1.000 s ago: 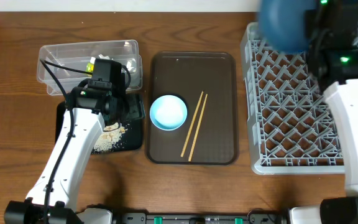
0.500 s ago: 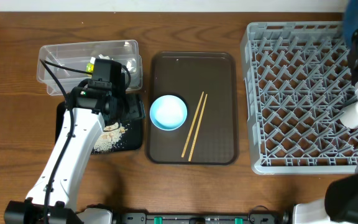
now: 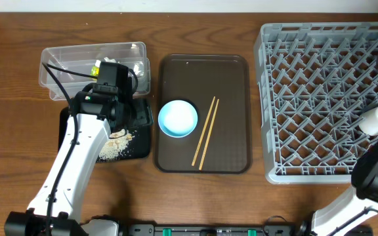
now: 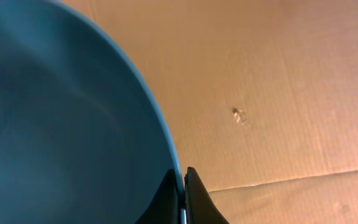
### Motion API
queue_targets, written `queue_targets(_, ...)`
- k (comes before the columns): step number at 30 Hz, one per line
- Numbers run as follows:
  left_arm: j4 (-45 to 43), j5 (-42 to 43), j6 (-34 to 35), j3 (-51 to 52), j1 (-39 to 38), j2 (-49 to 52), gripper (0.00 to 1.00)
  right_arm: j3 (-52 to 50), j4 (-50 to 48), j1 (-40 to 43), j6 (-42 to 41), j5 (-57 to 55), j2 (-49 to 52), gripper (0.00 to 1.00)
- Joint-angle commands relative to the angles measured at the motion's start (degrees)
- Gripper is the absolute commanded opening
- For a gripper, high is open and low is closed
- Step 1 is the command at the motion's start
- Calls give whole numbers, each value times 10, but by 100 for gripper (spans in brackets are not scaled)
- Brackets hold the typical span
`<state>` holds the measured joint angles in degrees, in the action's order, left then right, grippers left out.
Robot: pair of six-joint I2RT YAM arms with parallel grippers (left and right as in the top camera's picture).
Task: Sort waste into correct bins and load items into the dishwasher rack
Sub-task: 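Lift the blue plate and set it upright in the dish rack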
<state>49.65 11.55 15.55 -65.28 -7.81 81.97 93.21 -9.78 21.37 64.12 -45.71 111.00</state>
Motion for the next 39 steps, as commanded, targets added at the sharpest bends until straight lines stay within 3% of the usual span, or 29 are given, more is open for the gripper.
queue_targets(1,2,-9,-5,10,1,0,69,5,-13,14,57,3,19,1)
queue_targets(7,2,-9,-5,10,1,0,69,5,14,10,2,5,56,1)
queue_targets(14,2,-9,-5,10,1,0,69,5,83,-7,-139,5,63,2)
queue_targets(21,2,-9,-5,10,1,0,69,5,186,-42,-210,-12,63,29)
queue_targets(25,2,-9,-5,10,1,0,69,5,233,-57,-258,-12,63,31)
queue_targets(30,2,-9,-5,10,1,0,69,5,244,-60,-268,-37,58,43)
queue_targets(33,2,-9,-5,10,1,0,69,5,243,-60,-306,-37,35,58)
queue_targets(39,2,-9,-5,10,1,0,69,5,254,-61,-320,29,-41,71)
